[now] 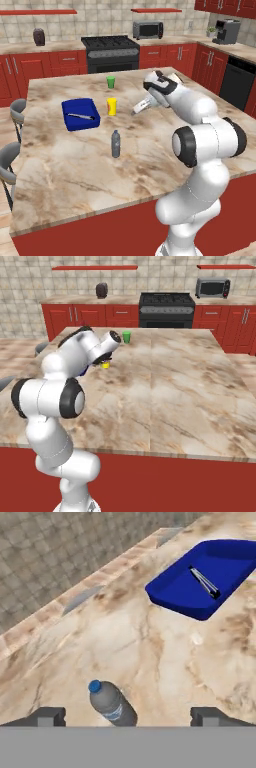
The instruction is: Place the drinks on the dining counter in a tight cluster.
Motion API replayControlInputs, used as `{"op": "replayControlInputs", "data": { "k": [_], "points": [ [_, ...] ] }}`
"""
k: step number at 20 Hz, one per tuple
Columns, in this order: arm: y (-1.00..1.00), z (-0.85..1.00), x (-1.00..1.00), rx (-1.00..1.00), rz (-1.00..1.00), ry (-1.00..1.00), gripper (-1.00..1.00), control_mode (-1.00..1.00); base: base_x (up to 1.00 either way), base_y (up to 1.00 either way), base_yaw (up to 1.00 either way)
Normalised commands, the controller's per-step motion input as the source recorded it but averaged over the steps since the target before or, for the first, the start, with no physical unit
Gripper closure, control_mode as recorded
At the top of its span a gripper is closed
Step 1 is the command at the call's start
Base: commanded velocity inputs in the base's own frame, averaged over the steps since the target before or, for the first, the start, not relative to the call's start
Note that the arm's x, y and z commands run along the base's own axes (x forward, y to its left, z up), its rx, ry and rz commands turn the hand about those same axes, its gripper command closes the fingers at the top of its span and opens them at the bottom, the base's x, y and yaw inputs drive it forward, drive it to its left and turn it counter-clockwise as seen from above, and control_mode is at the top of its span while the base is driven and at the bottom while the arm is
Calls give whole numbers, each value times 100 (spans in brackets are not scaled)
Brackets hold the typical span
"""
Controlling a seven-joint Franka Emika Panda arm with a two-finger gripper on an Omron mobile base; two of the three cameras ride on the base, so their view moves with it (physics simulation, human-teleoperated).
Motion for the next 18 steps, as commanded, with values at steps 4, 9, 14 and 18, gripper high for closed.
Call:
{"op": "replayControlInputs", "data": {
  "k": [4, 9, 14, 18],
  "points": [
    [-21, 90, 37, -42, -42, 57, -100, -100, 0, 0, 0],
    [-33, 79, 30, -38, -49, 53, -100, -100, 0, 0, 0],
    [-20, 23, -23, -22, -39, 21, -100, -100, 0, 0, 0],
    [-6, -6, -37, 1, -8, -5, -100, -100, 0, 0, 0]
  ]
}}
